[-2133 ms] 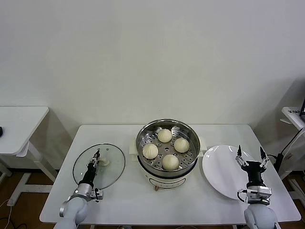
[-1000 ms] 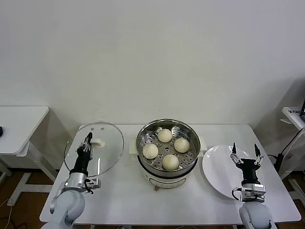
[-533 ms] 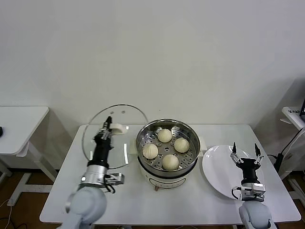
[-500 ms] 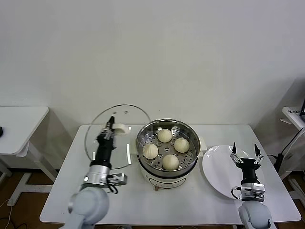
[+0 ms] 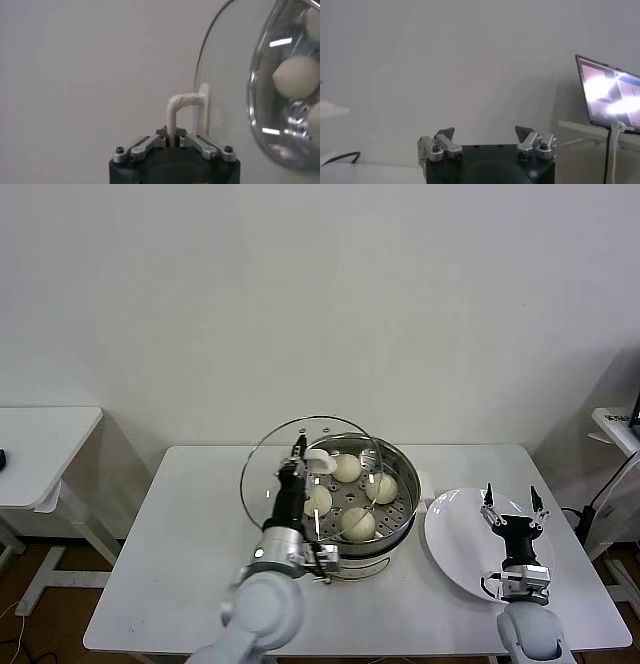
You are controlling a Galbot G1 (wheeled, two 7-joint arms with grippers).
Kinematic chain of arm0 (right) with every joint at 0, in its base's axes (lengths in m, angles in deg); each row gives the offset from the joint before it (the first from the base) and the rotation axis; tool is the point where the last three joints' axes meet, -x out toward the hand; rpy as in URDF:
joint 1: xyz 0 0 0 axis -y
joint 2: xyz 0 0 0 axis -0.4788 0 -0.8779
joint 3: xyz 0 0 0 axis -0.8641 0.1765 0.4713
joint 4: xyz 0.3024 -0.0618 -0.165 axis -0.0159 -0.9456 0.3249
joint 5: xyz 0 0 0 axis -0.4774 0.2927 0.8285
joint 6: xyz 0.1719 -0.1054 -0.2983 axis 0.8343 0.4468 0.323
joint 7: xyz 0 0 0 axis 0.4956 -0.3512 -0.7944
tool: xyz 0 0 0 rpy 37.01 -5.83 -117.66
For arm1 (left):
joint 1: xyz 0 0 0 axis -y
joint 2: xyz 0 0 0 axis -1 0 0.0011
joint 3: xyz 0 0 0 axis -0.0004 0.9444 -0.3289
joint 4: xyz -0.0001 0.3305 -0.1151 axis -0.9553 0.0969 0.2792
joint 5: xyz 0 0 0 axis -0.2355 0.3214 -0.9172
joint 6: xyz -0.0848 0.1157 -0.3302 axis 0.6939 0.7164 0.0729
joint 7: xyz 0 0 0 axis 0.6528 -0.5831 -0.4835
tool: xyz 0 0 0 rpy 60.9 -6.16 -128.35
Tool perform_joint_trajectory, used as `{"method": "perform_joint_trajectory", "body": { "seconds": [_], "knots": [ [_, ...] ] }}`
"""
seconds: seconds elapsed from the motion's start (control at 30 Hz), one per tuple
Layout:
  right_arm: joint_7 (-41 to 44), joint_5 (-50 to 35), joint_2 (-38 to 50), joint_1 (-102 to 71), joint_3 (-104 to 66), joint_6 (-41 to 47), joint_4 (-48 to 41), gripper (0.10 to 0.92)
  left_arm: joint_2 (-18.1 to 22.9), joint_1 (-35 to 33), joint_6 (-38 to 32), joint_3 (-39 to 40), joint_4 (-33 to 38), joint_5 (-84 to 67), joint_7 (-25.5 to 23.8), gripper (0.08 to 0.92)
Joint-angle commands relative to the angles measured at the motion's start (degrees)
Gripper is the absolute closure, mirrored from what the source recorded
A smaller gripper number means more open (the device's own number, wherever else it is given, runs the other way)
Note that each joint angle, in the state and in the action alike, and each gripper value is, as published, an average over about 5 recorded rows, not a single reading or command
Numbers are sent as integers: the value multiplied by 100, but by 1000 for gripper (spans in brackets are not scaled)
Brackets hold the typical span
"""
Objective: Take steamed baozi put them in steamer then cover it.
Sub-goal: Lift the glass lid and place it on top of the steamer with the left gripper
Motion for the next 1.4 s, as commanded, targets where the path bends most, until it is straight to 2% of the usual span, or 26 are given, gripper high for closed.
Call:
{"method": "perform_joint_trajectory", "body": {
  "seconds": [0.03,0.53,1.03,1.4],
  "knots": [
    [10,31,-49,60,-8,-16,-171,203,600,638,579,834,-713,696,-545,802],
    [5,63,-92,126,-59,-22,-295,203,1036,847,682,886,-1530,1072,-610,802],
    [3,77,-89,151,-86,-28,-357,203,1272,876,644,870,-1905,1223,-594,802],
    [3,99,-113,184,-73,-33,-378,203,1301,864,584,816,-2073,1348,-586,802]
  ]
}}
